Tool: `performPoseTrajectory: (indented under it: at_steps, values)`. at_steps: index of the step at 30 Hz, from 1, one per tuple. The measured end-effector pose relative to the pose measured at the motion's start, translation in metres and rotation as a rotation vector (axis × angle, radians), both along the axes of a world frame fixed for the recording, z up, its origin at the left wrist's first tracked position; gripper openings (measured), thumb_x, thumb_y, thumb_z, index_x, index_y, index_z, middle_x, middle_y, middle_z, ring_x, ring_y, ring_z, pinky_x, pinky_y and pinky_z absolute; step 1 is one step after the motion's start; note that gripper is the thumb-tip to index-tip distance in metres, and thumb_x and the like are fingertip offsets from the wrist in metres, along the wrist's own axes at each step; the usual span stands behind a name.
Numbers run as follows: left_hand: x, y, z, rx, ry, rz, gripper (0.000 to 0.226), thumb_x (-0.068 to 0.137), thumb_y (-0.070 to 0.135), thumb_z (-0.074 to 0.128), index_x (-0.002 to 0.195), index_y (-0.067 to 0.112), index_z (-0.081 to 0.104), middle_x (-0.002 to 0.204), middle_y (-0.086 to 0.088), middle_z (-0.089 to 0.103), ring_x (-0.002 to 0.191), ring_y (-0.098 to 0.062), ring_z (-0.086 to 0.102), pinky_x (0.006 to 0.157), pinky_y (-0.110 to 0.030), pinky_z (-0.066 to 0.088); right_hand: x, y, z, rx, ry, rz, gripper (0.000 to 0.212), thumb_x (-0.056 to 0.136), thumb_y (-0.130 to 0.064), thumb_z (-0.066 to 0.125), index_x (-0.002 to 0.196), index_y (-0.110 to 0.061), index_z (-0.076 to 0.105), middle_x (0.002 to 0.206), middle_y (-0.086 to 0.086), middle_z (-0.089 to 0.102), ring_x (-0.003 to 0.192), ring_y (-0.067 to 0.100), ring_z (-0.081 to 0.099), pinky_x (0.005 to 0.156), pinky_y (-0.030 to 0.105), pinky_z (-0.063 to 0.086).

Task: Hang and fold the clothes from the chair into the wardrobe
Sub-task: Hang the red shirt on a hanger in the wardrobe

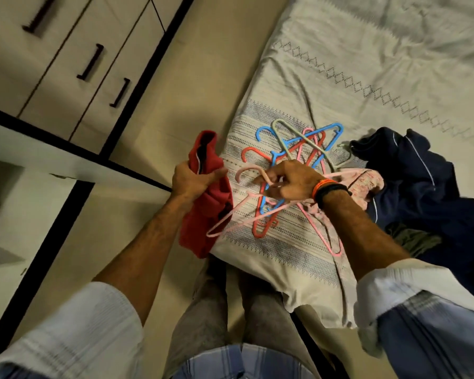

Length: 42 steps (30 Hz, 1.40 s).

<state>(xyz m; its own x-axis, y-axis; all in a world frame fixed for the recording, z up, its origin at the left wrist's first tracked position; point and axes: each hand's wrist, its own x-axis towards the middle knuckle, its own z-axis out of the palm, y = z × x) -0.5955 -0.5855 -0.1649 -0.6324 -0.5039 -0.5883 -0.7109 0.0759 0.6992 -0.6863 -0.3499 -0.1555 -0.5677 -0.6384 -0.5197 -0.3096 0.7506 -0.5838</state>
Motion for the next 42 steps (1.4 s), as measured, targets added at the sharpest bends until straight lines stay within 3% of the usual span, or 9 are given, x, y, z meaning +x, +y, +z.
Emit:
performPoseTrajectory:
  at_steps: [3, 7, 10, 17, 22, 25, 31, 38, 42]
  values:
    - [0.011, -0.003, 0.027, -0.055, 0.063, 0.040, 0.068, 0.059, 0.067, 0.081, 0.094, 0.009, 0.071, 0.088, -0.005, 0.074, 0.082, -0.024, 0.071, 0.079, -0.044, 0.060, 0.004, -0.004, 0.023, -0.059, -0.059, -0.038, 0.015, 0.077, -0.042, 0.081, 0.069, -0.047, 0.069, 0.077, -0.009, 0.065, 0.075, 0.008, 0.058, 0.069, 0.028, 0.042]
    - [0.031, -0.016, 0.055, -0.132, 0.135, 0.090, 0.043, 0.091, 0.051, 0.062, 0.091, 0.009, 0.071, 0.083, -0.010, 0.073, 0.074, -0.025, 0.070, 0.077, -0.046, 0.059, 0.007, -0.016, 0.048, -0.135, -0.034, -0.096, 0.036, 0.082, -0.030, 0.078, 0.058, -0.022, 0.053, 0.068, 0.001, 0.059, 0.072, 0.021, 0.055, 0.070, 0.033, 0.044]
    - [0.048, -0.026, 0.075, -0.172, 0.151, 0.113, 0.037, 0.096, 0.044, 0.058, 0.101, 0.011, 0.073, 0.085, -0.008, 0.072, 0.072, -0.018, 0.069, 0.080, -0.041, 0.059, 0.010, -0.030, 0.064, -0.130, -0.023, -0.055, 0.027, 0.080, -0.037, 0.079, 0.071, -0.015, 0.066, 0.079, -0.001, 0.069, 0.080, 0.018, 0.061, 0.077, 0.035, 0.048]
    - [0.091, -0.070, 0.117, -0.120, 0.234, 0.280, 0.034, 0.095, 0.045, 0.058, 0.101, 0.014, 0.071, 0.099, -0.010, 0.072, 0.091, -0.027, 0.069, 0.086, -0.046, 0.058, 0.034, -0.084, 0.100, -0.070, 0.130, 0.028, 0.033, 0.068, -0.043, 0.087, 0.066, -0.025, 0.059, 0.070, -0.005, 0.065, 0.069, 0.016, 0.060, 0.063, 0.027, 0.045]
    - [0.133, -0.114, 0.148, -0.166, 0.339, 0.357, 0.035, 0.097, 0.040, 0.057, 0.104, 0.009, 0.071, 0.099, -0.013, 0.071, 0.091, -0.029, 0.069, 0.085, -0.044, 0.058, 0.066, -0.129, 0.136, -0.209, 0.062, 0.053, 0.014, 0.079, -0.023, 0.080, 0.079, -0.033, 0.070, 0.081, -0.002, 0.074, 0.072, 0.007, 0.065, 0.079, 0.030, 0.052]
    - [0.159, -0.150, 0.170, -0.152, 0.422, 0.397, 0.032, 0.097, 0.034, 0.059, 0.105, 0.006, 0.071, 0.101, -0.015, 0.071, 0.095, -0.030, 0.068, 0.090, -0.047, 0.056, 0.095, -0.159, 0.161, -0.242, 0.060, 0.074, 0.007, 0.083, -0.017, 0.077, 0.089, -0.016, 0.080, 0.084, 0.006, 0.076, 0.072, 0.007, 0.062, 0.079, 0.029, 0.049]
    - [0.222, -0.219, 0.227, -0.116, 0.617, 0.501, 0.028, 0.097, 0.028, 0.061, 0.071, 0.018, 0.063, 0.080, -0.005, 0.064, 0.078, -0.020, 0.057, 0.076, -0.038, 0.052, 0.163, -0.226, 0.222, -0.335, 0.131, 0.075, 0.008, 0.086, -0.015, 0.073, 0.090, -0.018, 0.079, 0.084, 0.002, 0.076, 0.080, 0.011, 0.067, 0.080, 0.026, 0.052]
    - [0.308, -0.284, 0.290, -0.104, 0.670, 0.502, 0.014, 0.095, 0.031, 0.063, 0.095, 0.018, 0.068, 0.087, -0.010, 0.071, 0.080, -0.027, 0.066, 0.085, -0.053, 0.057, 0.235, -0.271, 0.279, -0.476, 0.154, 0.079, 0.009, 0.088, -0.017, 0.072, 0.083, -0.024, 0.075, 0.082, -0.002, 0.074, 0.072, 0.000, 0.063, 0.067, 0.011, 0.046]
    - [0.350, -0.311, 0.316, -0.232, 0.671, 0.532, 0.013, 0.088, 0.022, 0.069, 0.101, 0.020, 0.069, 0.101, -0.009, 0.073, 0.094, -0.030, 0.070, 0.088, -0.051, 0.057, 0.252, -0.295, 0.301, -0.596, 0.142, 0.122, 0.008, 0.086, -0.012, 0.072, 0.088, -0.019, 0.077, 0.087, 0.005, 0.075, 0.080, 0.009, 0.069, 0.075, 0.020, 0.052]
